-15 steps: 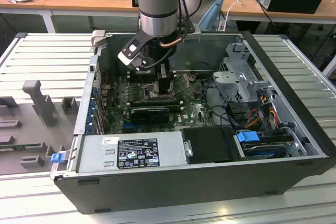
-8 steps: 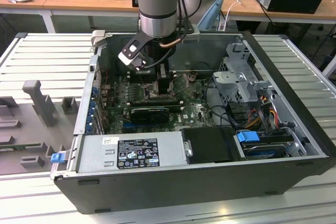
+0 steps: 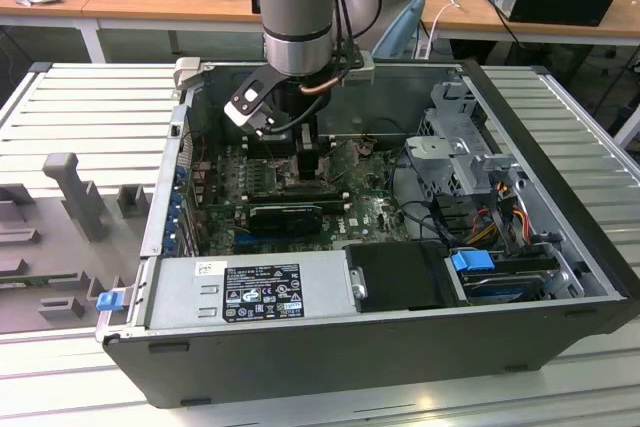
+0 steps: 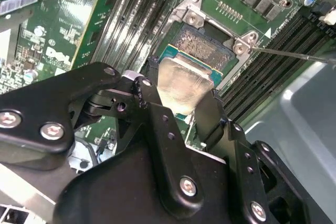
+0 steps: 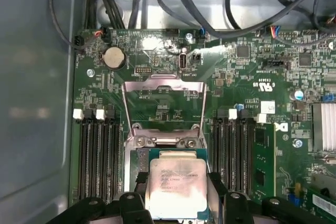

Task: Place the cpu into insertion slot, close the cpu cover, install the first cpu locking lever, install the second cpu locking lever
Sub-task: 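Place the cpu into insertion slot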

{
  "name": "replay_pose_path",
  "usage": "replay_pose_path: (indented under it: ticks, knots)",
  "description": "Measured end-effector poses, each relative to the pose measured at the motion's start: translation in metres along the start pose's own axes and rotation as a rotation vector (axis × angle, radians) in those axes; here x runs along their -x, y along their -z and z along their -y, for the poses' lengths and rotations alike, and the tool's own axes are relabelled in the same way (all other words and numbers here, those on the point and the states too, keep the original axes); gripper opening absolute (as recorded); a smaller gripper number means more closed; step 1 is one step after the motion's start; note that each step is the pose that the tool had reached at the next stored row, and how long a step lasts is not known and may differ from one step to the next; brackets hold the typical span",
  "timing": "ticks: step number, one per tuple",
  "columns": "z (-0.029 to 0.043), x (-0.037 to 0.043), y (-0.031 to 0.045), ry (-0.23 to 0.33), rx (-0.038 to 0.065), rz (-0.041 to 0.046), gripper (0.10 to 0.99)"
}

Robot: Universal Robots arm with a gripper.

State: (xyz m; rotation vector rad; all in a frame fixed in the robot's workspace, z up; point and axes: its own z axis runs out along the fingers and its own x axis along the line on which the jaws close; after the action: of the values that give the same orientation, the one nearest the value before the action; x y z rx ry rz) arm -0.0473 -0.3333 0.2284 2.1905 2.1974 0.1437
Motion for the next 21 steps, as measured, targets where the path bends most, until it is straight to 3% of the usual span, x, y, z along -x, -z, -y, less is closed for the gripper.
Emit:
replay_pose_path:
  ticks: [2, 12, 21]
  knots:
    - [0.0043, -0.0001, -0.001, 0.0, 0.0, -0.0012, 0.522]
    - [0.0059, -0.0053, -0.0169, -0.015, 0.001, 0.0001, 0.522]
    - [0.0064, -0.0081, -0.0235, -0.011, 0.001, -0.0002, 0.522]
